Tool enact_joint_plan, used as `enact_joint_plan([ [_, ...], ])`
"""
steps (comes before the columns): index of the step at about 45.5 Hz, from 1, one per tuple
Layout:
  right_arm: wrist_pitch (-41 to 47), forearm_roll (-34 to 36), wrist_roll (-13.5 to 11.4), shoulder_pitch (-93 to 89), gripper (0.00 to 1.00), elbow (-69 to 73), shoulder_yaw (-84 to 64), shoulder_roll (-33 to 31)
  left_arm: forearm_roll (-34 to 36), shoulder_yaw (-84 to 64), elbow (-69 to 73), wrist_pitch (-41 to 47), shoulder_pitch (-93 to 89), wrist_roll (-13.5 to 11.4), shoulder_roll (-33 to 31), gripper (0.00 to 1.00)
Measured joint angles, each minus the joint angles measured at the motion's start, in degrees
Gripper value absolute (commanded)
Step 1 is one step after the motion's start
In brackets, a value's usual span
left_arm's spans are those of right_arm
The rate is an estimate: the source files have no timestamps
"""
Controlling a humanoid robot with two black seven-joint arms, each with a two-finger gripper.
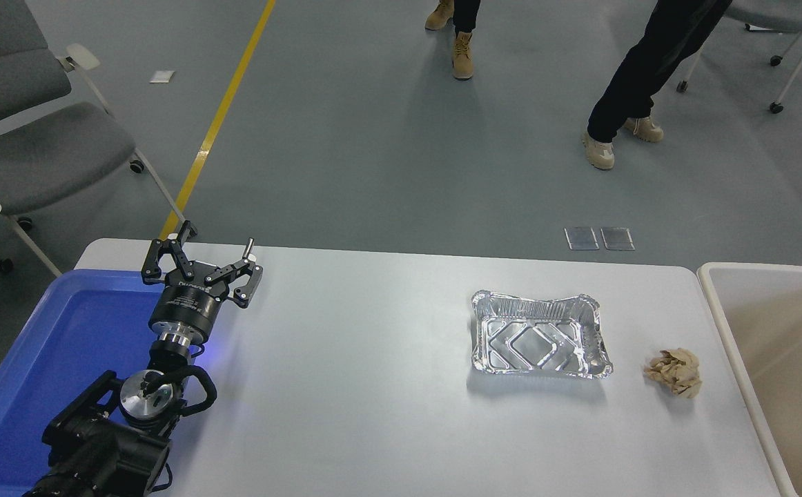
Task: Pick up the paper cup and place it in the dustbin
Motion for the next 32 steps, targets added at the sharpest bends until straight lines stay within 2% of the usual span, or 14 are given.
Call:
enact_joint_plan([
  [20, 0.18, 0.1, 0.09, -0.22, 1.0, 1.15, 0.41, -0.88, 0.0, 0.0, 0.0, -0.01, 0.0, -0.01, 0.0, 0.99],
  [32, 0.05, -0.14, 0.1, 3.87, 1.0, 11.42, 0.53, -7.83, -0.01, 0.0, 0.0, -0.01, 0.0, -0.01, 0.0, 0.99],
])
